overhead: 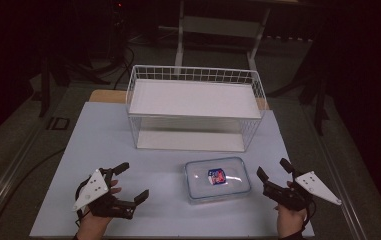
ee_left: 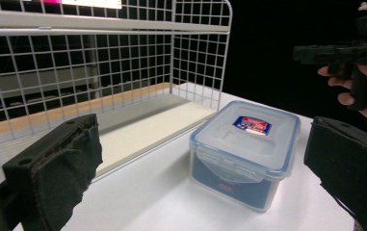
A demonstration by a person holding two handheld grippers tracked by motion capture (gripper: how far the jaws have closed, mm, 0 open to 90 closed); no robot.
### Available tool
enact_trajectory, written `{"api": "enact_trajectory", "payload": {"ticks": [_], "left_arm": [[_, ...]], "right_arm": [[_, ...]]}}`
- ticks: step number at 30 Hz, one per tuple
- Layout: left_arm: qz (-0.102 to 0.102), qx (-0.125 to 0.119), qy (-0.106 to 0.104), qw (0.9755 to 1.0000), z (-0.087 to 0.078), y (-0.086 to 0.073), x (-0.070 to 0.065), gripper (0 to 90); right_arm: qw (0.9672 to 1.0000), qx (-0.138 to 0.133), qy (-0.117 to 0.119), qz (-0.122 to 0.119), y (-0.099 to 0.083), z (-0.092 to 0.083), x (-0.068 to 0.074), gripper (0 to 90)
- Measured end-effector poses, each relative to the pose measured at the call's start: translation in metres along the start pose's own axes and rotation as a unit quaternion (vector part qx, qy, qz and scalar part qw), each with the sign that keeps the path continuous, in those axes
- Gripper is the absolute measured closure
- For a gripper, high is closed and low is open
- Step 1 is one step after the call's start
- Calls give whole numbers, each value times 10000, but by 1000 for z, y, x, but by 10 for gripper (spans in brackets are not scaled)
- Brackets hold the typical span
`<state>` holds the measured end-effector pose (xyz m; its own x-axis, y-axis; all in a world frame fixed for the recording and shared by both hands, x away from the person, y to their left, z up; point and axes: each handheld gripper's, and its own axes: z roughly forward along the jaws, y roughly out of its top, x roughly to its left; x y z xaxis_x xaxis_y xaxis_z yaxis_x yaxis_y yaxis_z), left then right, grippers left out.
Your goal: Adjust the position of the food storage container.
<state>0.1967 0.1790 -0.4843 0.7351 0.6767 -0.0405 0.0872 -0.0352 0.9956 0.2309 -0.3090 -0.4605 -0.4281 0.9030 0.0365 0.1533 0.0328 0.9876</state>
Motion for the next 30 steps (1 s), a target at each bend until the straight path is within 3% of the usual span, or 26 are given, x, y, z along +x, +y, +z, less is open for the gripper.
{"api": "enact_trajectory", "payload": {"ticks": [2, 5, 8, 11, 12, 13, 14, 15, 16, 17, 18, 19, 20, 21, 22, 23, 24, 26, 27, 28, 29, 30], "left_arm": [[-5, -10, -8, 10000, 0, 1, 0, 0], [-19, -24, -5, 10000, 0, 1, 0, 0], [18, -36, 6, 10000, 0, 1, 0, 0], [18, -52, -9, 10000, 0, 1, 0, 0], [10, -40, 0, 10000, 1, 1, 1, 0], [10, -40, 0, 10000, 1, 1, 1, 0], [20, -34, 9, 10000, 1, 1, 1, 0], [20, -34, 9, 10000, 1, 1, 1, 0], [25, -46, 13, 10000, 1, 1, 1, 0], [25, -46, 13, 10000, 1, 1, 1, 0], [23, -53, 11, 10000, 1, 1, 1, 0], [29, -48, 20, 10000, 1, 1, 1, 0], [36, -32, 17, 10000, 1, 0, 1, 0], [36, -32, 17, 10000, 1, 0, 1, 0], [38, -20, 20, 10000, 1, 0, 2, 0], [38, -20, 20, 10000, 1, 0, 2, 0], [32, -16, 20, 10000, 1, 0, 2, 0], [38, 4, 17, 10000, 1, 0, 2, 0], [37, 5, 13, 10000, 1, 0, 2, 0], [37, 5, 13, 10000, 1, 0, 2, 0], [31, 9, -2, 10000, 2, 0, 2, 0], [34, 19, -5, 10000, 2, 0, 2, 0]], "right_arm": [[9999, -19, 147, -11, 3, 0, 0, 129], [9998, 18, 175, -103, 8, 0, 0, 129], [9991, 155, 399, 0, 18, 0, -5, 128], [9986, 248, 466, 11, 23, 1, -6, 129], [9963, 376, 763, 118, 25, 2, -6, 138], [9963, 376, 763, 118, 25, 2, -6, 138], [9927, 519, 1065, 231, 25, 3, -2, 185], [9927, 519, 1065, 231, 25, 3, -2, 185], [9882, 700, 1347, 209, 22, 4, 6, 230], [9882, 700, 1347, 209, 22, 4, 6, 230], [9827, 892, 1618, 80, 17, 7, 16, 259], [9827, 892, 1618, 80, 17, 7, 16, 259], [9780, 1029, 1816, 8, 11, 10, 26, 406], [9780, 1029, 1816, 8, 11, 10, 26, 406], [9742, 1108, 1964, -16, 9, 11, 29, 450], [9742, 1108, 1964, -16, 9, 11, 29, 450], [9622, 1377, 2336, -251, 0, 15, 47, 557], [9563, 1523, 2471, -344, -5, 17, 57, 646], [9513, 1610, 2597, -402, -7, 19, 61, 646], [9513, 1610, 2597, -402, -7, 19, 61, 646], [9485, 1673, 2649, -469, -10, 20, 66, 662], [9405, 1796, 2844, -489, -13, 23, 71, 686]]}}
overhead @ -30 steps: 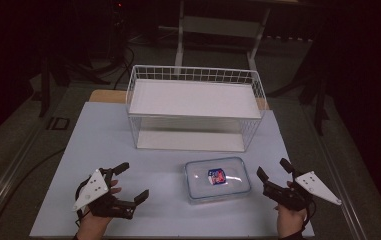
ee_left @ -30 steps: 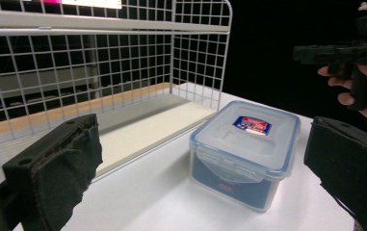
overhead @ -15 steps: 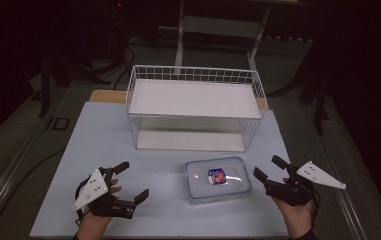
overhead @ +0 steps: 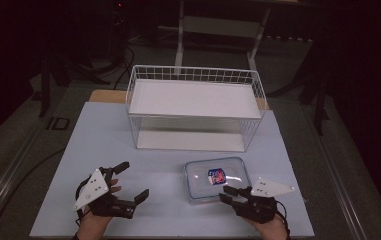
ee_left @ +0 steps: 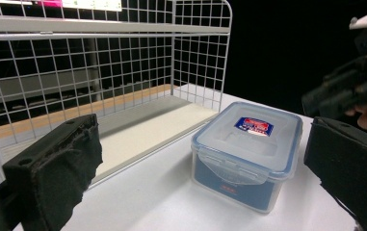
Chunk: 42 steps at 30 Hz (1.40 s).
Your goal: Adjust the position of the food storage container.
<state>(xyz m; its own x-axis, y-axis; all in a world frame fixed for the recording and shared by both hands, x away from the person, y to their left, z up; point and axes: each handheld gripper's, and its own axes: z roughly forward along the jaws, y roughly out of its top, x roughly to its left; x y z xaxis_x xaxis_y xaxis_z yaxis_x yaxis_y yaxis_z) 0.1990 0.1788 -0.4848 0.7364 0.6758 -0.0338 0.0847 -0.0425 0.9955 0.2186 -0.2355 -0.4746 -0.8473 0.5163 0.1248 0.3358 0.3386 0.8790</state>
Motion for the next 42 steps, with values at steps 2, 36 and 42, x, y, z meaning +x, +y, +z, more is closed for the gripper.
{"api": "enact_trajectory", "payload": {"ticks": [2, 36, 42], "left_arm": [[3, 7, -9, 10000, 1, 0, 0, 0], [41, 101, -63, 9999, 3, -1, -2, 0], [76, 150, -102, 9998, 3, -2, -2, 0]], "right_arm": [[9999, 122, 100, -40, -2, 7, 4, 705], [9909, 1098, 405, -663, 2, 70, -5, 900], [9926, 926, 361, -696, 8, 56, -8, 900]]}}
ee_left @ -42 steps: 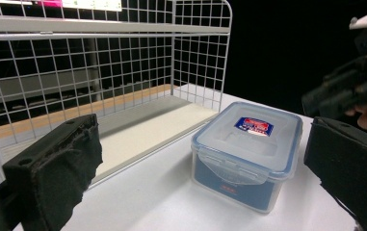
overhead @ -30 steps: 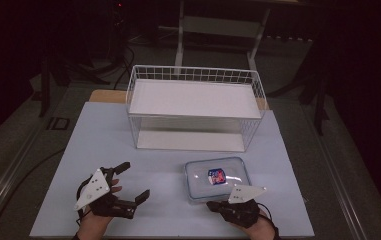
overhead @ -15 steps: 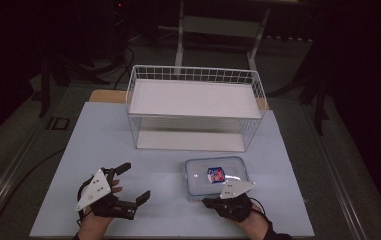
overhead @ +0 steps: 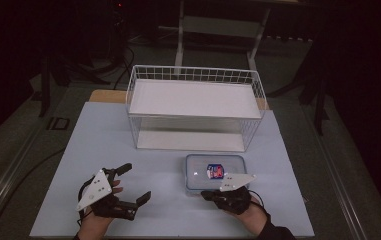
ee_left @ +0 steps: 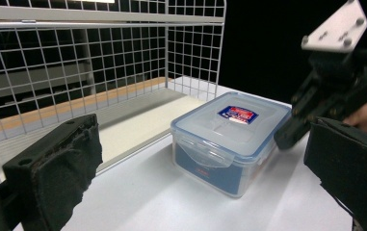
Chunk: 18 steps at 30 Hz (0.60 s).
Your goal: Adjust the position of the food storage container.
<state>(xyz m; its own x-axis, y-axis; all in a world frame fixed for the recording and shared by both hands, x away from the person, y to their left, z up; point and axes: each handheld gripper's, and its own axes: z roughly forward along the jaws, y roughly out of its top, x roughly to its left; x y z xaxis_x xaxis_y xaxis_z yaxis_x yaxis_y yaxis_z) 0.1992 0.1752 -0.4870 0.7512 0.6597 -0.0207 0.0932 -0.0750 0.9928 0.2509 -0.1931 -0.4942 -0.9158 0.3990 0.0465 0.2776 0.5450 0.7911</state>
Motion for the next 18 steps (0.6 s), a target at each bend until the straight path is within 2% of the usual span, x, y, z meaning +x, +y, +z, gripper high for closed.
{"api": "enact_trajectory", "payload": {"ticks": [3, 6, 12, 16, 17, 18], "left_arm": [[-11, -13, 0, 10000, 0, 0, 0, 0], [-26, -17, 0, 10000, 0, 0, -1, 0], [8, 24, -10, 10000, 2, 0, -2, 0], [-22, 40, -21, 10000, 3, -1, -2, 0], [-20, 50, -15, 10000, 3, -1, -2, 0], [-19, 55, -13, 10000, 4, -1, -2, 0]], "right_arm": [[9994, -119, -305, 56, 0, -18, -11, 900], [9974, -194, -687, 139, -6, -37, -25, 900], [9903, -196, -1282, 499, -26, -64, -53, 900], [9857, -115, -1517, 730, -40, -69, -68, 900], [9851, -234, -1483, 833, -42, -71, -71, 900], [9835, -244, -1555, 895, -43, -72, -74, 900]]}}
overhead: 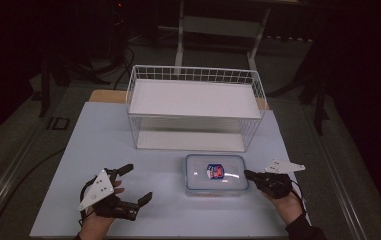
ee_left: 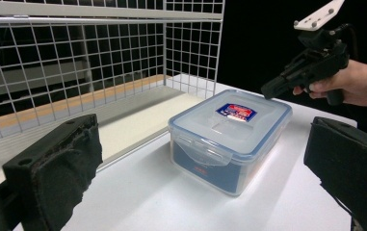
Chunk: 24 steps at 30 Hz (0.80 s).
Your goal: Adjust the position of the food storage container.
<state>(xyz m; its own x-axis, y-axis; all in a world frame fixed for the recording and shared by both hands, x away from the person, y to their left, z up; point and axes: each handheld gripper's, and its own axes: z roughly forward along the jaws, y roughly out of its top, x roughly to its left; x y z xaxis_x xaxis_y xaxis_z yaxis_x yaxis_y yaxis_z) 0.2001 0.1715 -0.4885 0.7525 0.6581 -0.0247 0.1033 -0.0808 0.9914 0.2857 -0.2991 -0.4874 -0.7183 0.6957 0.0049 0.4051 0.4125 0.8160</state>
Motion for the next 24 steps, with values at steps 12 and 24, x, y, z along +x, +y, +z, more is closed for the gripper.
{"api": "enact_trajectory", "payload": {"ticks": [12, 24], "left_arm": [[-19, 18, -34, 10000, 0, 0, 0, 0], [-41, 42, -39, 10000, 2, -1, 0, 0]], "right_arm": [[9996, 139, -216, 105, -8, 8, -9, 900], [9999, 124, -41, 106, -3, 17, -1, 900]]}}
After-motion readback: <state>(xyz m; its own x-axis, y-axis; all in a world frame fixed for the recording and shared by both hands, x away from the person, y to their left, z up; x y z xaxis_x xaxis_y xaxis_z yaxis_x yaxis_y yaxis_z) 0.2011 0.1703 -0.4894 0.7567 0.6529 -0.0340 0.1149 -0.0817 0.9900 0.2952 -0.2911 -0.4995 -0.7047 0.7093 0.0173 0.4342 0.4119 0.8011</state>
